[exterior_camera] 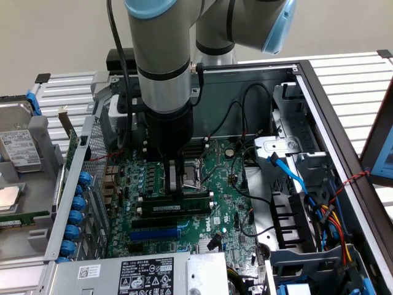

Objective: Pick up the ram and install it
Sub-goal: 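Press down the ram until it locks into place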

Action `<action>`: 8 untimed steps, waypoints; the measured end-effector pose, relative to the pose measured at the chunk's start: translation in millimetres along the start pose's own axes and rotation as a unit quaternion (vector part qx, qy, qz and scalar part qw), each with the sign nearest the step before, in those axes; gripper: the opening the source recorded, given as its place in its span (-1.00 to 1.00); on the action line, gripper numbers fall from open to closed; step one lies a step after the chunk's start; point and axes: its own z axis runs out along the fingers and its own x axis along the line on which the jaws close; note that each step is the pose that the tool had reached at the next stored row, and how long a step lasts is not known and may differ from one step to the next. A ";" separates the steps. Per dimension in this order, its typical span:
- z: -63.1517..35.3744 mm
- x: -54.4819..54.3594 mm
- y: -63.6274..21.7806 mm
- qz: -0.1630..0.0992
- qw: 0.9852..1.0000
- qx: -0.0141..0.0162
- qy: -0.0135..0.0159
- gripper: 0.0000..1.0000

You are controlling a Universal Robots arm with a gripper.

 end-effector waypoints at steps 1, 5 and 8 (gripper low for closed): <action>0.2 0.0 0.1 0.000 1.000 0.001 0.000 -0.80; 0.8 0.0 0.1 0.000 1.000 0.002 0.000 -0.80; 2.0 0.1 0.2 0.000 1.000 0.004 0.000 -0.80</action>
